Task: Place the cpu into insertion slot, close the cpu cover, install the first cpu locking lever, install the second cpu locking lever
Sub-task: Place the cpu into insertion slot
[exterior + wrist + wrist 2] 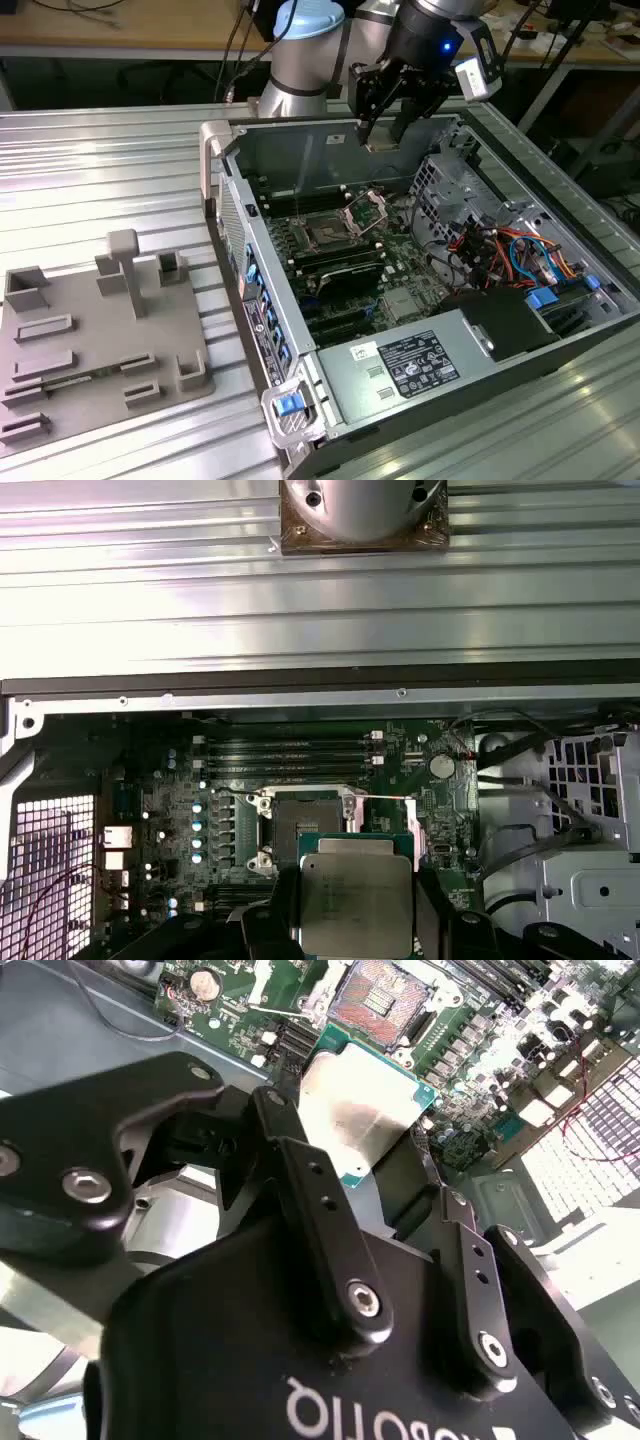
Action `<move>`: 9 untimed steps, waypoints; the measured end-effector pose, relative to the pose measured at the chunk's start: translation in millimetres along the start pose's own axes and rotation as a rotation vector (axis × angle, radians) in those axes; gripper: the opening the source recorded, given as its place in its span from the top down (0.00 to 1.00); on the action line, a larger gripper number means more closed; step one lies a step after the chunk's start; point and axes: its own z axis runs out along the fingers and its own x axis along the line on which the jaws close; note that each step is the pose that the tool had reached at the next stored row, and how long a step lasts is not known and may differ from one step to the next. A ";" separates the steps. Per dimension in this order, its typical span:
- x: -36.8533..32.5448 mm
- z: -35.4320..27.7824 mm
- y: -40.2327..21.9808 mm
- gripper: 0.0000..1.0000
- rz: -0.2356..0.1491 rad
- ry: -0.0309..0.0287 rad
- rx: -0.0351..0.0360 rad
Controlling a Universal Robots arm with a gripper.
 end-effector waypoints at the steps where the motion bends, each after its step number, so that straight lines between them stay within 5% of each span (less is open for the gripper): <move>1: 0.0 0.0 0.0 0.45 0.000 0.0000 0.0000; 7: -0.1 0.0 0.0 0.45 0.011 -0.0010 -0.0002; 9: 0.0 0.3 0.0 0.45 0.069 -0.0061 -0.0012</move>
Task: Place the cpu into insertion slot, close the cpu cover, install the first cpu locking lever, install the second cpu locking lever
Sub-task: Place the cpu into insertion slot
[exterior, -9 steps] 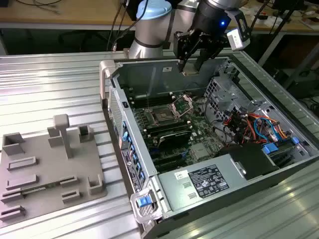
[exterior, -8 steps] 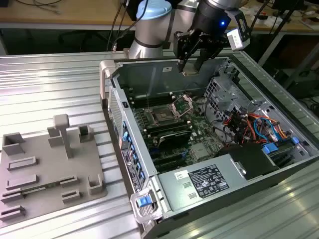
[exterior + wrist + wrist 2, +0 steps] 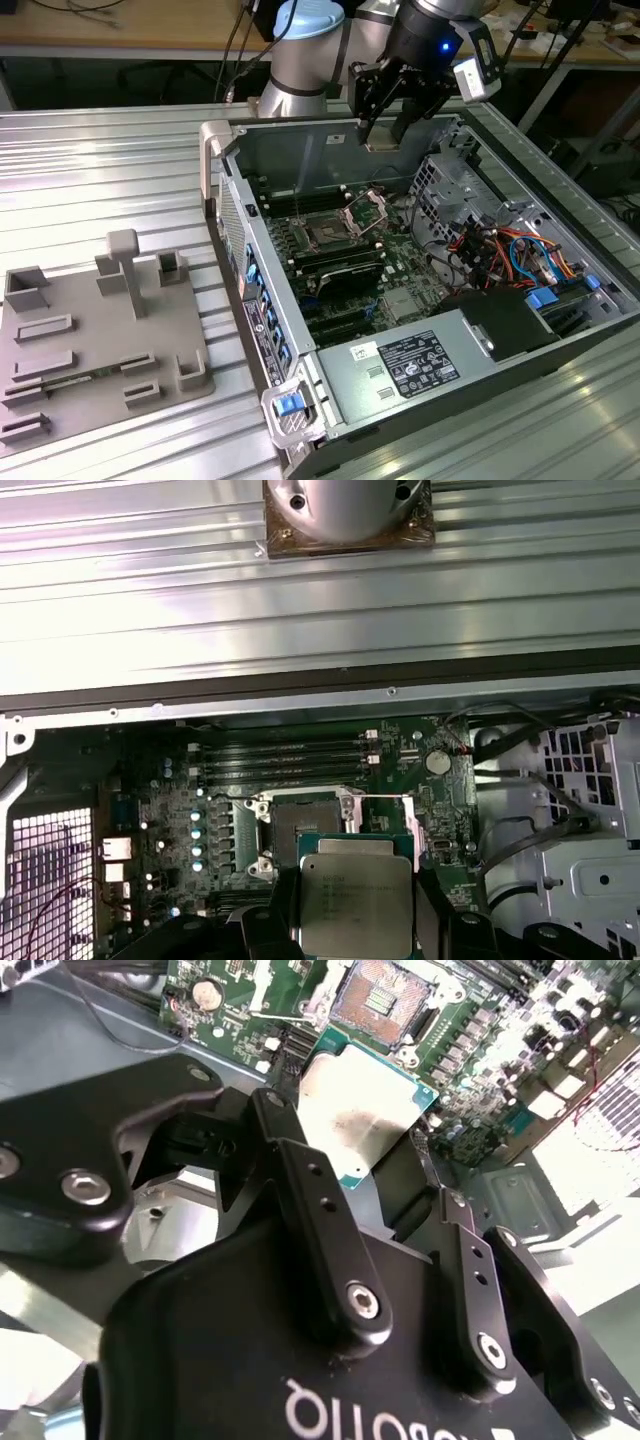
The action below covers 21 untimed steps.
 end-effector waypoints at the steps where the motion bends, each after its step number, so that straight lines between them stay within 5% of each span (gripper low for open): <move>1: 0.0 0.1 0.0 0.45 0.010 -0.0009 -0.0003; 13: 0.0 0.1 0.0 0.45 0.015 -0.0014 -0.0004; 21: 0.6 0.6 -0.1 0.45 0.070 -0.0062 -0.0014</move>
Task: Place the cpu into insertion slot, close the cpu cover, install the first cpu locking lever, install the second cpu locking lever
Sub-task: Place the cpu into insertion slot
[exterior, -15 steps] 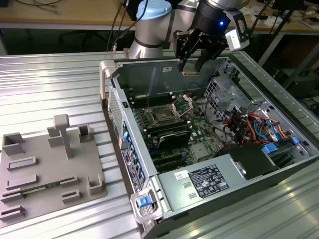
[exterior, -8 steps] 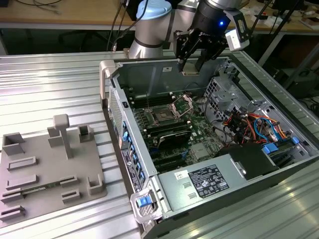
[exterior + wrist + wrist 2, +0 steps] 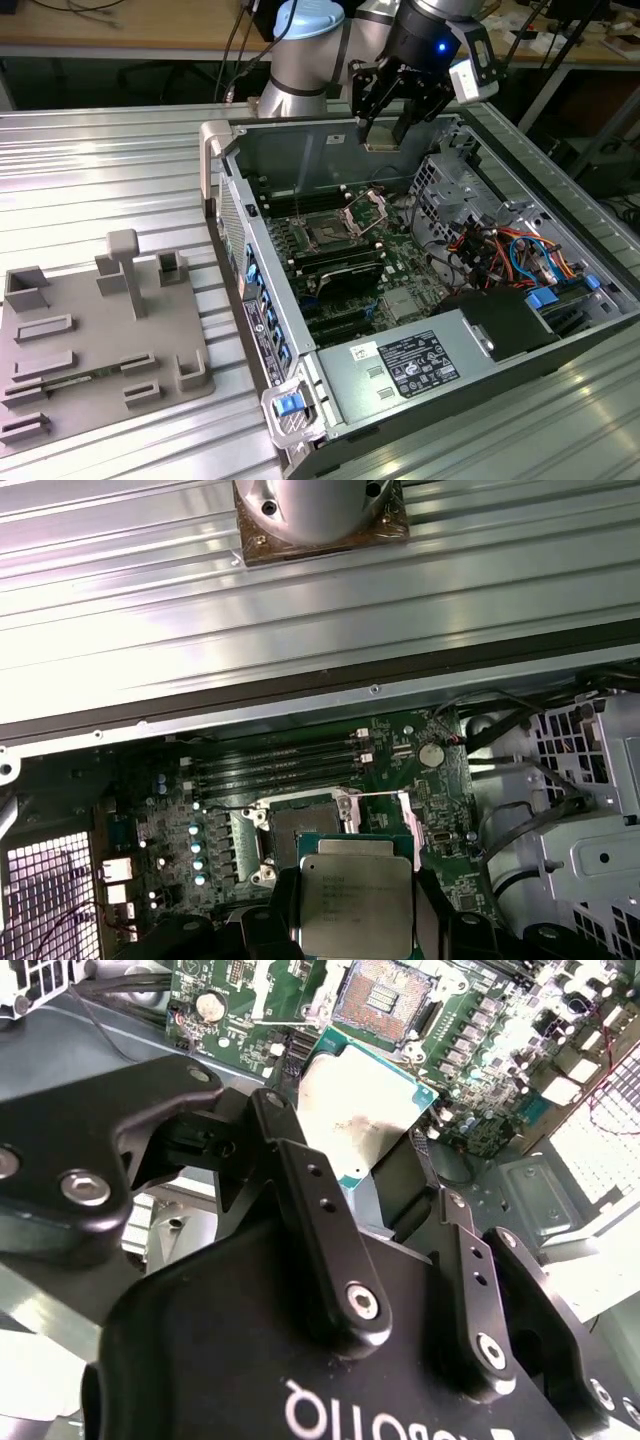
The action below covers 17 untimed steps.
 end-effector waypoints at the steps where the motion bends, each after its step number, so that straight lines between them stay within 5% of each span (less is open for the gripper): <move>1: 0.0 0.0 0.0 0.45 0.001 -0.0001 0.0000; 17: 0.1 0.1 0.0 0.45 0.014 -0.0014 -0.0004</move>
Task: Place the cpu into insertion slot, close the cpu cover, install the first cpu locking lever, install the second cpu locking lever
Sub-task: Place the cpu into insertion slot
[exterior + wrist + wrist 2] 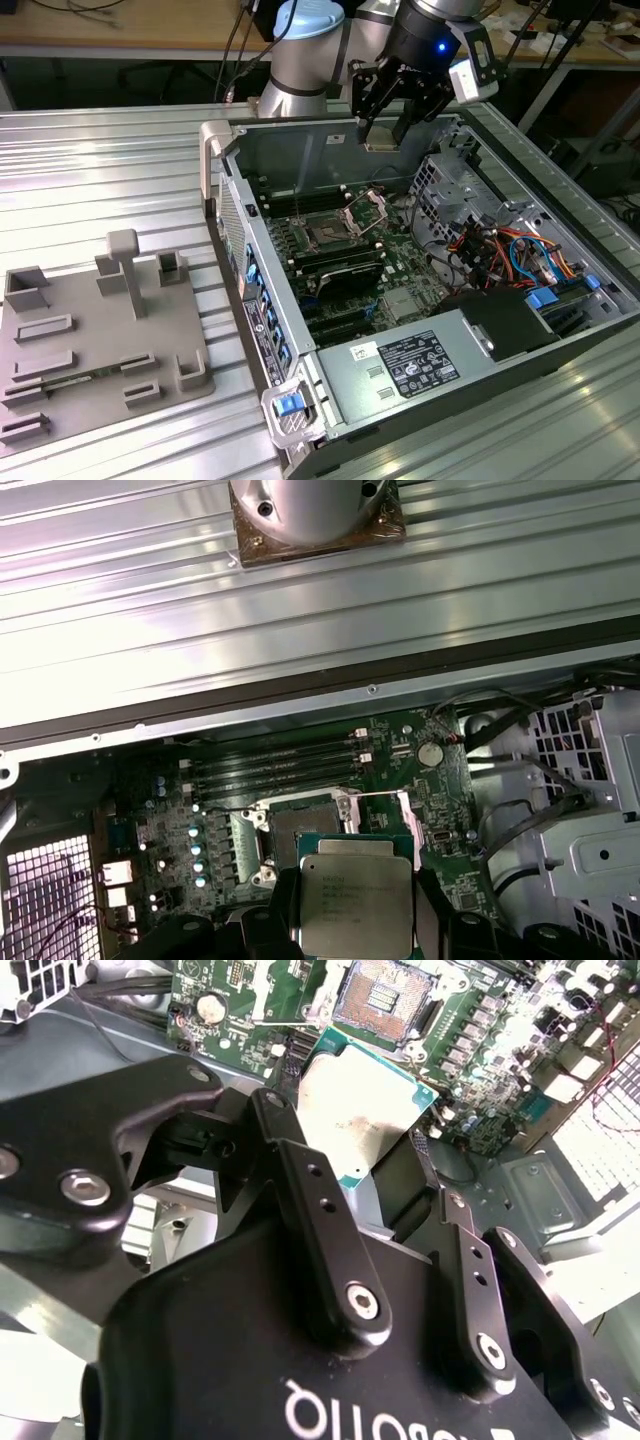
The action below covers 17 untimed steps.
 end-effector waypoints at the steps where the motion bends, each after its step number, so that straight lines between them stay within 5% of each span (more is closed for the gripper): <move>1: 0.0 0.0 0.0 0.45 0.005 -0.0004 -0.0001; 10: 0.2 0.2 -0.1 0.45 0.068 -0.0060 -0.0012; 17: 0.2 0.2 -0.1 0.45 0.072 -0.0065 -0.0013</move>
